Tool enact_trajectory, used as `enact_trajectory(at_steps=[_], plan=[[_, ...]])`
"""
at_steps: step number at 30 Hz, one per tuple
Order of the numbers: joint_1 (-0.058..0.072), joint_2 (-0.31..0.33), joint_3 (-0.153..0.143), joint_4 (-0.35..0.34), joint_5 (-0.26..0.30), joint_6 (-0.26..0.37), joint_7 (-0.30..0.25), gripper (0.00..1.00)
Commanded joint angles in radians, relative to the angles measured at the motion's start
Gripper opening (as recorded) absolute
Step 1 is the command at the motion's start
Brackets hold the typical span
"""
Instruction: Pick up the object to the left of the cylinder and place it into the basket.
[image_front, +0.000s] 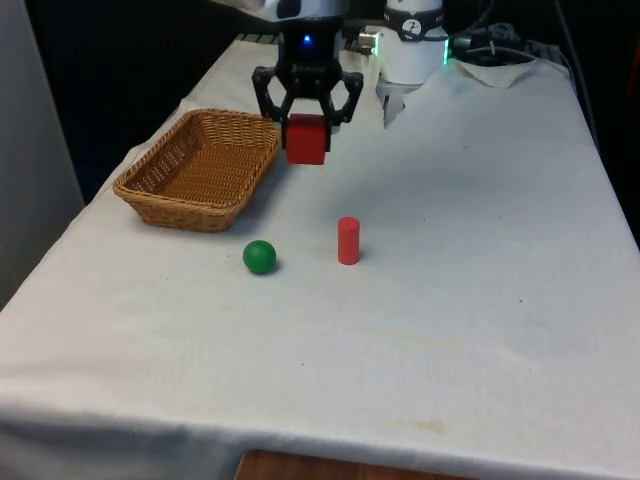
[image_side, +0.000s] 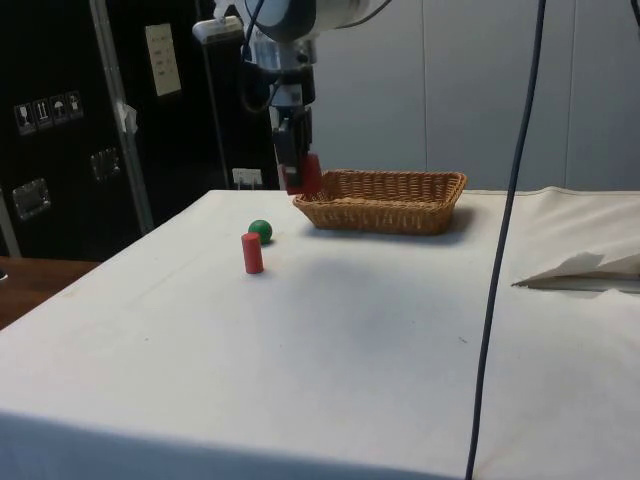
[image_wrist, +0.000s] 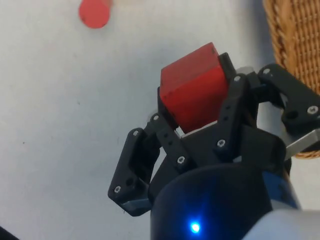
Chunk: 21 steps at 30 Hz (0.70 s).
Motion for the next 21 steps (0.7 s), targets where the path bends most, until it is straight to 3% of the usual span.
enact_trajectory(at_steps=[1,2,7,8,9,16,17,18,19,21], plan=[[-0.001,0.002,-0.004,0.001,0.002,0.0,-0.005,0.03],[-0.014,0.008,-0.006,0.006,0.016,-0.001,-0.024,0.03],[-0.024,0.019,-0.023,0.012,0.025,-0.003,-0.045,0.03],[-0.014,0.018,-0.03,0.007,0.015,0.0,-0.034,0.03],[-0.027,0.022,-0.027,0.013,0.025,-0.003,-0.049,0.03],[-0.043,0.048,-0.062,0.025,0.048,-0.004,-0.094,0.03],[-0.043,0.051,-0.066,0.026,0.051,-0.005,-0.099,0.03],[-0.031,0.05,-0.071,0.021,0.043,-0.001,-0.085,0.03],[-0.045,0.054,-0.071,0.027,0.055,-0.005,-0.106,0.03],[-0.048,0.061,-0.079,0.03,0.062,-0.005,-0.119,0.03]])
